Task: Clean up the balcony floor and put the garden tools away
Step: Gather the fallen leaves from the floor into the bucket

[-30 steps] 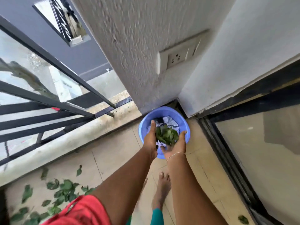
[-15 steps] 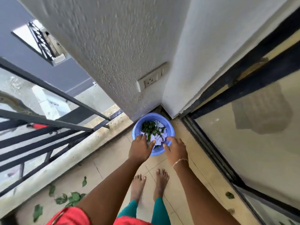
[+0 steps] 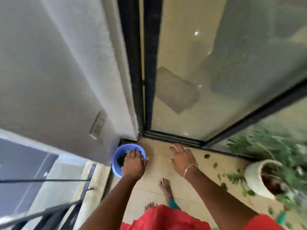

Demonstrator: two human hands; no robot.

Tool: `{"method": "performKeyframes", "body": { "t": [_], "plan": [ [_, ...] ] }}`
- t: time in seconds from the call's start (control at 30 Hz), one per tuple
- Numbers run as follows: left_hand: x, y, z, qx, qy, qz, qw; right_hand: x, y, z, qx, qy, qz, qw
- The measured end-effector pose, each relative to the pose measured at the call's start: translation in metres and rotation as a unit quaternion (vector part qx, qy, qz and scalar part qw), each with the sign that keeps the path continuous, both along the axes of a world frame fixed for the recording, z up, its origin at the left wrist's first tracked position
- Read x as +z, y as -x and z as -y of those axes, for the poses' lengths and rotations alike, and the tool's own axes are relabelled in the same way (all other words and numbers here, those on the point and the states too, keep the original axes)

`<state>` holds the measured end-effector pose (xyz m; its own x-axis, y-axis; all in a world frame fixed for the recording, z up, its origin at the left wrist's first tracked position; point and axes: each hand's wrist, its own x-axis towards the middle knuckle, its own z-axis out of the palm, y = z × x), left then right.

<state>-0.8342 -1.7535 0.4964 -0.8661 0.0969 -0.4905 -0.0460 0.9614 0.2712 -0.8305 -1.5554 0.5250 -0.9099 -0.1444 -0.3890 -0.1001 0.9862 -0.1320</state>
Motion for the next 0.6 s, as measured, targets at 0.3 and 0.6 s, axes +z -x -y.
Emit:
{"method": "performKeyframes", "body": {
  "t": [0.3, 0.6],
  "plan": [
    [0.045, -0.009, -0.097, -0.283, -0.016, -0.045, 0.958, 0.053, -0.109, -0.074, -0.247, -0.039, -0.039, 0.967],
    [0.072, -0.089, -0.217, -0.518, -0.053, -0.077, 0.851, 0.075, -0.251, -0.123, -0.481, -0.056, -0.031, 0.874]
  ]
}}
